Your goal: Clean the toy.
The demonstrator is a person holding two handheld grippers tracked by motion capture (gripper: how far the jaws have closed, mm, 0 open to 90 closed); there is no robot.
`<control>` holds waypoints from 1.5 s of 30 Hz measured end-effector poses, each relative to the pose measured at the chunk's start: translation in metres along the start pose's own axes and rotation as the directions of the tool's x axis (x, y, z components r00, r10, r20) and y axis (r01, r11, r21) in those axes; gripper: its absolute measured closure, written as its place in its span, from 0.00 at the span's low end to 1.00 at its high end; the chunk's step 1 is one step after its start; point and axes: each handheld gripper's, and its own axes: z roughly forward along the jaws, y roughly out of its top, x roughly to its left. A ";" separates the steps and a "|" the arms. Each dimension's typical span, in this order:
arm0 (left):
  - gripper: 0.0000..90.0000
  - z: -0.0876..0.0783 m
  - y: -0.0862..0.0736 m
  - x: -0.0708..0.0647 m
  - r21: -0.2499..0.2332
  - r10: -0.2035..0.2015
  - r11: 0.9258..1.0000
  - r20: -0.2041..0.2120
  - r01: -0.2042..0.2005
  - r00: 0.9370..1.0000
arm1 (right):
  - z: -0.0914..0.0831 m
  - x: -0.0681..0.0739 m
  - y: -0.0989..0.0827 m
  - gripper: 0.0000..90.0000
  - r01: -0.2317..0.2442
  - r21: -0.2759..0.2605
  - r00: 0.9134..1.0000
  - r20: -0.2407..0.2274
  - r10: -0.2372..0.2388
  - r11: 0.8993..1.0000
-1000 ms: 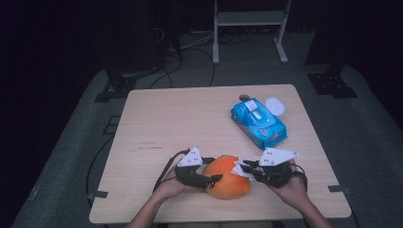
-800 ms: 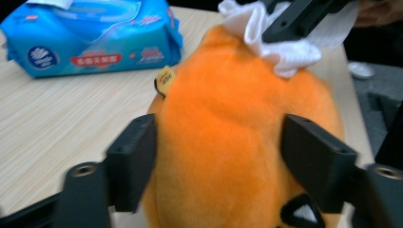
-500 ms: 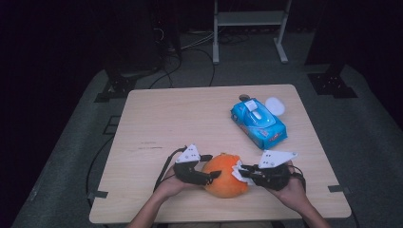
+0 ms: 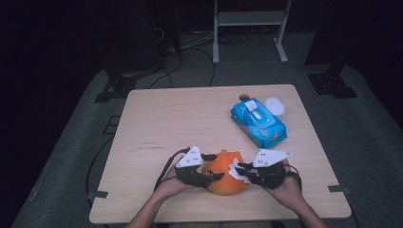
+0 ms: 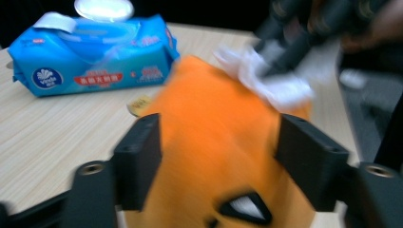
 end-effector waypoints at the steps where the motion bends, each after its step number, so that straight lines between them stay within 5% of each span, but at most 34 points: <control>1: 0.42 0.003 -0.003 0.000 0.004 -0.020 1.000 0.004 0.020 1.000 | 0.001 -0.003 0.000 0.89 -0.015 -0.004 1.000 0.000 0.015 1.000; 5: 0.44 0.002 -0.010 0.009 -0.001 -0.100 0.995 0.008 0.100 0.995 | 0.002 0.003 -0.001 0.89 0.001 -0.002 1.000 -0.002 -0.001 1.000; 8: 0.44 0.000 -0.012 0.013 -0.001 -0.141 0.990 0.002 0.141 0.990 | -0.001 0.006 -0.005 0.89 0.018 0.001 0.998 -0.060 -0.018 1.000; 13: 0.44 0.003 -0.012 0.010 -0.001 -0.112 0.994 0.037 0.112 0.993 | -0.003 -0.004 -0.006 0.89 -0.021 -0.008 0.999 -0.032 0.020 1.000; 17: 0.44 0.002 -0.013 0.012 -0.009 -0.143 0.990 0.006 0.143 0.990 | -0.001 -0.017 -0.009 0.89 -0.080 -0.024 0.997 -0.011 0.079 0.997; 22: 0.40 0.002 -0.014 0.015 -0.005 -0.185 0.983 -0.007 0.185 0.983 | -0.006 -0.015 -0.017 0.89 -0.059 0.006 0.998 -0.037 0.059 0.998; 25: 0.40 0.005 -0.015 0.010 0.008 -0.150 0.989 0.028 0.150 0.988 | -0.008 -0.012 -0.021 0.89 -0.046 0.012 0.997 -0.064 0.047 0.999; 28: 0.41 0.008 -0.012 0.004 0.018 -0.108 0.994 0.048 0.107 0.993 | -0.005 -0.014 -0.018 0.89 -0.072 -0.008 0.997 -0.041 0.071 0.997; 30: 0.41 0.008 -0.012 0.003 0.021 -0.113 0.993 0.036 0.112 0.993 | -0.003 -0.017 -0.014 0.89 -0.082 -0.023 0.997 -0.017 0.082 0.996; 34: 0.41 0.006 -0.016 0.008 -0.001 -0.153 0.988 0.020 0.153 0.988 | -0.001 -0.021 -0.018 0.89 -0.100 -0.008 0.994 -0.047 0.100 0.995; 40: 0.40 0.008 -0.018 0.012 -0.015 -0.196 0.980 0.027 0.197 0.980 | -0.011 -0.005 -0.030 0.89 -0.061 0.047 0.992 -0.106 0.066 0.997; 45: 0.40 0.012 -0.016 0.007 -0.017 -0.156 0.987 0.046 0.157 0.987 | -0.018 -0.004 -0.033 0.89 -0.063 0.057 0.993 -0.093 0.068 0.996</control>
